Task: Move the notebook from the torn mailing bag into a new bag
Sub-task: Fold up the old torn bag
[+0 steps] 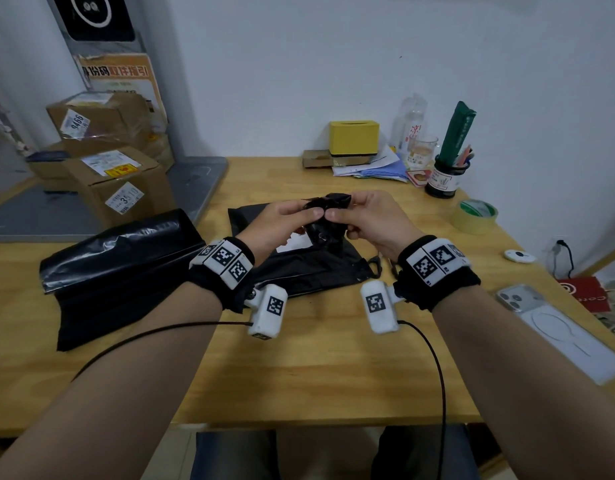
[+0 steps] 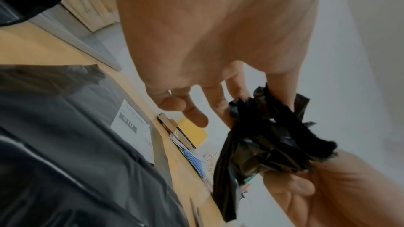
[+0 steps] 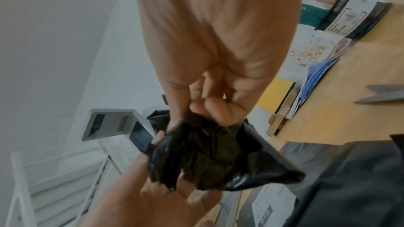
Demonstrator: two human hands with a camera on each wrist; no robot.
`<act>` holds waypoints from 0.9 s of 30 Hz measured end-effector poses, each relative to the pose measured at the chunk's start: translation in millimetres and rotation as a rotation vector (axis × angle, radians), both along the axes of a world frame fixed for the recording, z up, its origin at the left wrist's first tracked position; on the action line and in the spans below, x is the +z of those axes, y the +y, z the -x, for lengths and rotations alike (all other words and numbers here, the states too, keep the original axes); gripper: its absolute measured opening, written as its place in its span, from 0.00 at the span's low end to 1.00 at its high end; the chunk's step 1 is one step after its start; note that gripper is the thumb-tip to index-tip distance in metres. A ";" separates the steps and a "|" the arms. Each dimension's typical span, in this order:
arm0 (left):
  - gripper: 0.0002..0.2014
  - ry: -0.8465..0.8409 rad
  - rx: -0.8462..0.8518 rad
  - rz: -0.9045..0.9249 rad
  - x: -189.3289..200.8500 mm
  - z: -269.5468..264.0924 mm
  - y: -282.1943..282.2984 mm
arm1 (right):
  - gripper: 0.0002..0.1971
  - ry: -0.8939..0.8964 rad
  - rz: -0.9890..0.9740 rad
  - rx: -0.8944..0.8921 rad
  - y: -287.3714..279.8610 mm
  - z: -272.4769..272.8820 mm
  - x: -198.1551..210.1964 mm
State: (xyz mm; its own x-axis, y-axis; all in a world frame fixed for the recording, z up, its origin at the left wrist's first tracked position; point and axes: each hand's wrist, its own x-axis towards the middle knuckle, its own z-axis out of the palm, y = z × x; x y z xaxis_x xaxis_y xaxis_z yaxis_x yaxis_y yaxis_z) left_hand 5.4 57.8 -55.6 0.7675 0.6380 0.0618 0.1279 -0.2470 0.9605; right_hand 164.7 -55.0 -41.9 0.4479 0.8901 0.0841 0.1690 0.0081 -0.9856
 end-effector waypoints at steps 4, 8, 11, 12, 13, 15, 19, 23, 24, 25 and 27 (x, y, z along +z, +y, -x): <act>0.24 0.004 0.008 0.038 -1.6 -0.6 -2.1 | 0.15 0.146 -0.035 -0.008 5.0 2.2 -4.8; 0.20 0.017 0.006 0.006 -2.6 -0.1 -4.5 | 0.18 0.263 -0.047 0.012 5.4 4.7 -5.4; 0.14 -0.005 0.035 -0.016 -3.9 -1.3 -2.9 | 0.14 0.196 -0.038 0.004 4.9 4.0 -6.0; 0.14 -0.002 0.046 -0.004 -4.8 -1.1 -2.7 | 0.13 0.125 -0.029 -0.002 4.9 3.0 -6.5; 0.15 0.001 0.057 0.020 -7.3 -1.2 -0.6 | 0.13 0.045 -0.021 -0.010 4.9 2.2 -6.9; 0.15 -0.022 0.069 0.112 -11.3 -1.4 1.7 | 0.10 -0.107 -0.024 -0.030 5.2 1.6 -7.4; 0.12 -0.140 0.085 0.375 -10.6 -2.8 -3.7 | 0.13 -0.372 -0.058 -0.100 8.7 0.5 -10.7; 0.10 -0.177 0.045 0.637 -1.4 1.3 -10.3 | 0.19 -0.543 -0.057 -0.197 10.5 0.4 -16.8; 0.10 -0.156 0.031 0.606 2.2 2.5 -12.9 | 0.21 -0.542 -0.063 -0.211 10.6 -0.2 -18.0; 0.12 -0.125 0.037 0.525 3.8 2.7 -14.9 | 0.21 -0.545 -0.056 -0.214 10.7 -1.2 -19.6; 0.13 -0.102 0.094 0.376 4.8 1.1 -15.9 | 0.19 -0.577 -0.005 -0.202 11.8 -1.6 -21.5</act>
